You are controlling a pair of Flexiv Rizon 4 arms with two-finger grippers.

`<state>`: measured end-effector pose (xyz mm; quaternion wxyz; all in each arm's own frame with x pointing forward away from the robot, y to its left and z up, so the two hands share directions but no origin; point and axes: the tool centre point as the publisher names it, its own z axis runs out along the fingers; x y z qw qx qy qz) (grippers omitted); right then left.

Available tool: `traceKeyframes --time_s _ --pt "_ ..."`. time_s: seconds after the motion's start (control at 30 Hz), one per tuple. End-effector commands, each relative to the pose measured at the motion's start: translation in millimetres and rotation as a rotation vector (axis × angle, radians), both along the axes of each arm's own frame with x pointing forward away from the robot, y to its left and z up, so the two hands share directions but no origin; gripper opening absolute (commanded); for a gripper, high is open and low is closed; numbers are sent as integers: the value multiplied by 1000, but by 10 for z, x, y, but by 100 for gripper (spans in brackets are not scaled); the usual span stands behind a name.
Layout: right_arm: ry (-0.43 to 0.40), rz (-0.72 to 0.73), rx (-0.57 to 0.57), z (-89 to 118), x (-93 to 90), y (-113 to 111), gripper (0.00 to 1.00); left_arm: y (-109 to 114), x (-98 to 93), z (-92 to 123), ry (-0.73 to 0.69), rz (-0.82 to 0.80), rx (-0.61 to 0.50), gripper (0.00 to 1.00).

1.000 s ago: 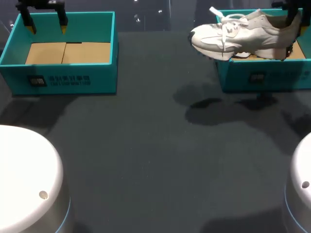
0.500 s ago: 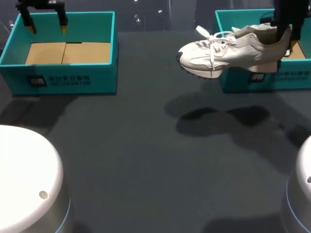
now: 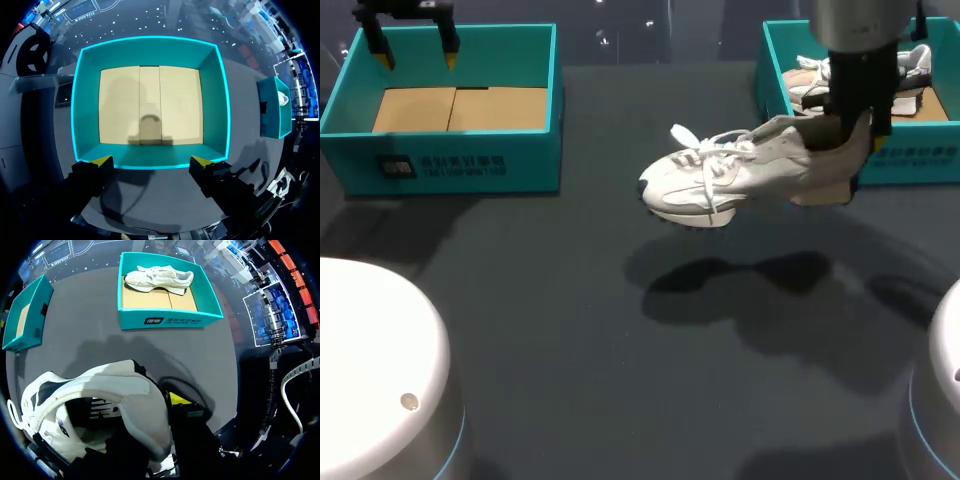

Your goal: Take the shoe out of the shoebox, open the shoe tongue, remove and reinsert the insole, then place the shoe into the shoebox

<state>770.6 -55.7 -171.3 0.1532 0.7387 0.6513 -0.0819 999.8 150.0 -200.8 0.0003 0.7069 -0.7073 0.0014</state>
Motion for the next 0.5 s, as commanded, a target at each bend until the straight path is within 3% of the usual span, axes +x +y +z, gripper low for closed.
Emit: traceKeyframes --time_s 0.03,0.27,0.5 --pt "-40 -13 -20 -251 -201 253 0 1 0 4 1 0 1 100" --pt "-71 27 9 -503 -486 519 0 1 0 4 1 0 1 100" --pt "-71 27 9 -503 -486 519 0 1 0 4 1 0 1 100"
